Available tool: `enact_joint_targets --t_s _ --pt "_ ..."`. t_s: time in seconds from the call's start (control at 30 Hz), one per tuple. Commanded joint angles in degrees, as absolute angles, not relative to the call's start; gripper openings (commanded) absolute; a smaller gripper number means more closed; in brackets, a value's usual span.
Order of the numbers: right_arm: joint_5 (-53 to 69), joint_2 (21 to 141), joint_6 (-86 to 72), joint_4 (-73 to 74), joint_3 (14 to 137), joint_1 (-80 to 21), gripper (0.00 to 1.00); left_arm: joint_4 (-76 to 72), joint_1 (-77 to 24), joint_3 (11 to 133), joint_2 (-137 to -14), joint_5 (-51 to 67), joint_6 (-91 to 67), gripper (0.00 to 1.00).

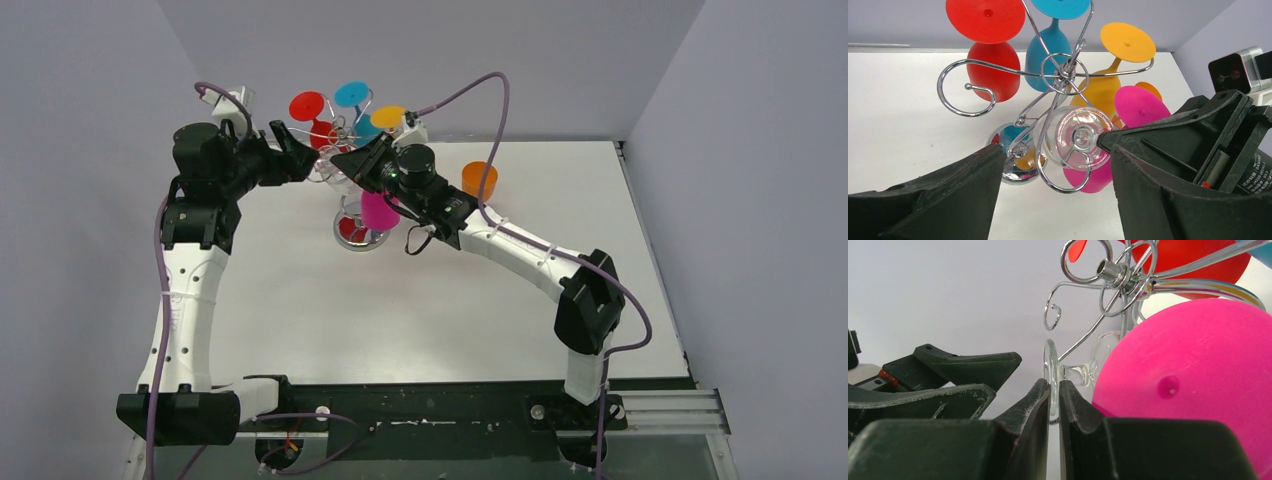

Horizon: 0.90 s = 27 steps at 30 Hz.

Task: Take the wine glass off the wine glass rack
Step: Pick up the wine glass from the wine rack.

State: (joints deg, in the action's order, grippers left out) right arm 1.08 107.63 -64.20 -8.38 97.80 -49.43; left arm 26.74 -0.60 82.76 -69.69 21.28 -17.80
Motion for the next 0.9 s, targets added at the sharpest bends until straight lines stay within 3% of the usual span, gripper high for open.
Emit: enact_joint_targets --t_s 0.0,0.87 --pt "3.6 101.0 -65.7 -17.6 96.7 -49.1 0.0 24.9 -0.7 84.4 -67.7 22.0 -18.4 0.75" --pt "12.5 94.1 -68.1 -23.3 86.9 -49.6 0.0 24.5 -0.6 80.3 -61.2 23.2 -20.2 0.78"
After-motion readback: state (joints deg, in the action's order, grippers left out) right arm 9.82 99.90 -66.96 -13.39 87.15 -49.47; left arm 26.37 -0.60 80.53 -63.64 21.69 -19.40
